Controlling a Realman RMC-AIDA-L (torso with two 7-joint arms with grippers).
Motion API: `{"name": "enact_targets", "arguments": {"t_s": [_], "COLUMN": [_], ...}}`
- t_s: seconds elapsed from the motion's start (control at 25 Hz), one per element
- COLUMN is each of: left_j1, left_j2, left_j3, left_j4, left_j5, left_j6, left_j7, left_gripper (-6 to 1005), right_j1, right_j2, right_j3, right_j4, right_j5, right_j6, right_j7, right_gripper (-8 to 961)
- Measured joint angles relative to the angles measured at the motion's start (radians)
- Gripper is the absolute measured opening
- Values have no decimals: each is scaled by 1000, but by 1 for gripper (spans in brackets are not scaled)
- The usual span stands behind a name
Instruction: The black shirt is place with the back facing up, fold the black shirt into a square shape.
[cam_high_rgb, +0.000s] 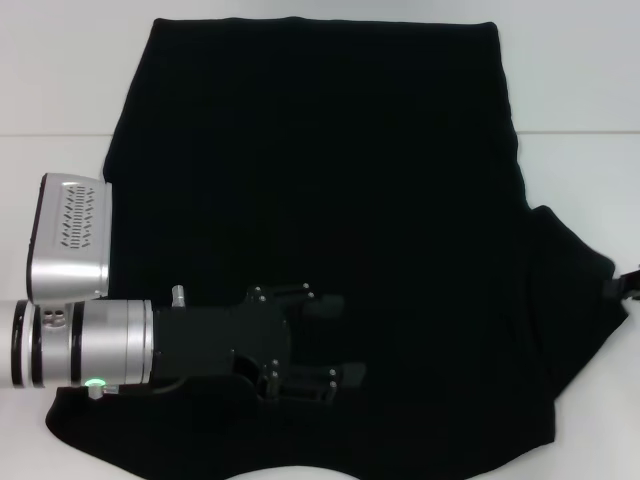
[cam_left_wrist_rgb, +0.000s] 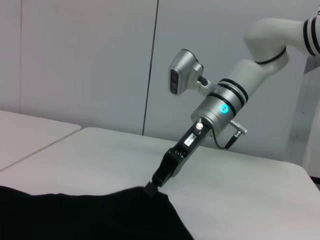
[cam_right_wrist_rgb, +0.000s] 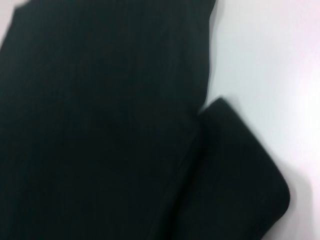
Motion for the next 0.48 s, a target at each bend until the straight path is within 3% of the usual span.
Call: {"name": "enact_targets", "arguments": {"t_s": [0.48], "left_j1": [0], "left_j2": [0], "left_j3": [0], "left_j4": [4], "left_j5": [-3], "left_j6": [5], "left_j7": [-19], "left_gripper": [840], "right_j1": [-78], "right_j2": [-4], "right_j3": [81], "right_j4": [2], "right_j5": [146], "right_j6": [-2], "right_j7": [-143], "right_gripper": [18]}}
